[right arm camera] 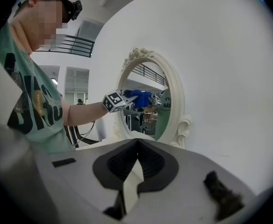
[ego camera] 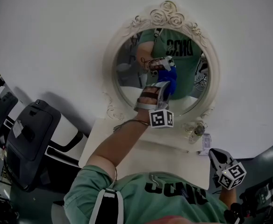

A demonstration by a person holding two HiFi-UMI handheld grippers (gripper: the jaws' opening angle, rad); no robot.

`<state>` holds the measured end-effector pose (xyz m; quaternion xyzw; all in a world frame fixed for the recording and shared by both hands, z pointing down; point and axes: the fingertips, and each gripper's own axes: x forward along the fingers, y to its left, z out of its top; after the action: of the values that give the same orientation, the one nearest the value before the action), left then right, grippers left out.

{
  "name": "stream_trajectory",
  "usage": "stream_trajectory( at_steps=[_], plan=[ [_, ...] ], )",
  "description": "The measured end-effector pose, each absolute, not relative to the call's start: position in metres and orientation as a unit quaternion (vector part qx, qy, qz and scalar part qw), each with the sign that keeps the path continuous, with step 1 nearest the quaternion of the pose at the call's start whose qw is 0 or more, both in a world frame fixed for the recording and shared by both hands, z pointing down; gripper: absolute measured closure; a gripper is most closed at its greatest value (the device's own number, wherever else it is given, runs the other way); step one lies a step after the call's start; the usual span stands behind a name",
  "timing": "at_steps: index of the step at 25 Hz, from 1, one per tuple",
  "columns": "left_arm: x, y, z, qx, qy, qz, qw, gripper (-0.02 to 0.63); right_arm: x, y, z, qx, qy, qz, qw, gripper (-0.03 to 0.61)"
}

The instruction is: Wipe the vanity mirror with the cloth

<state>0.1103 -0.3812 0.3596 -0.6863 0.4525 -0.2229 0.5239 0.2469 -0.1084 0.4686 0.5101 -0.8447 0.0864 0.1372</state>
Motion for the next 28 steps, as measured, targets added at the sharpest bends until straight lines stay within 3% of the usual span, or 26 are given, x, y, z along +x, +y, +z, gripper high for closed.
stream_trajectory(
  at_steps=[6, 13, 22, 28],
  plan=[
    [-0.046, -0.424, 0.378, -0.643, 0.54, -0.293, 0.457, 0.562, 0.208, -0.136, 0.467, 0.465, -0.87, 0.077, 0.148, 0.567],
    [-0.113, -0.452, 0.414, -0.62, 0.568, -0.351, 0.412, 0.561, 0.188, -0.151, 0.467, 0.446, -0.879, 0.073, 0.151, 0.567],
    [-0.113, -0.463, 0.422, -0.628, 0.565, -0.347, 0.407, 0.563, 0.193, -0.156, 0.469, 0.451, -0.875, 0.077, 0.156, 0.566],
    [-0.05, -0.45, 0.415, -0.644, 0.54, -0.326, 0.433, 0.563, 0.199, -0.156, 0.471, 0.458, -0.872, 0.077, 0.152, 0.567]
  ],
)
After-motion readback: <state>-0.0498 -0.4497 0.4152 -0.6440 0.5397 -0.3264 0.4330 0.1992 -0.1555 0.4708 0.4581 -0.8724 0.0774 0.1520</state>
